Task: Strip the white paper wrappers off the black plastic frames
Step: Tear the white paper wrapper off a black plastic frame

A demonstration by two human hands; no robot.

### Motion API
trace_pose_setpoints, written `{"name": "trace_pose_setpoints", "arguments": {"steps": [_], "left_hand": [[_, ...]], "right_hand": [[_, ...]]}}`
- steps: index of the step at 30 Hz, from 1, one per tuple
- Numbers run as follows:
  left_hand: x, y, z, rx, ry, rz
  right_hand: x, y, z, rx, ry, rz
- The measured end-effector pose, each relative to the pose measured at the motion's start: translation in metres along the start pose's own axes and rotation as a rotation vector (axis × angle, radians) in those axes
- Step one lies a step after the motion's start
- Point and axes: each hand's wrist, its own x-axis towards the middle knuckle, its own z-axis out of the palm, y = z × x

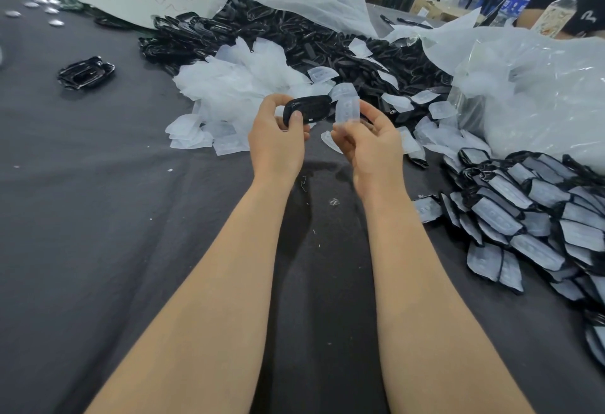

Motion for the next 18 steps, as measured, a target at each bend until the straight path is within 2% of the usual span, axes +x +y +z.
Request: {"name": "trace_pose_setpoints", "arguments": {"steps": [5, 18], "left_hand": [[0.0009, -0.0006, -0.0001, 0.010, 0.001, 0.007], [-0.0002, 0.0001, 0.0001, 0.021, -0.018, -0.003]], "right_hand": [[-0.0012, -0.0005, 0.0014, -0.055, 0.029, 0.021], [-0.0028, 0.0003, -0.0032, -0.300, 0.148, -0.158]]}}
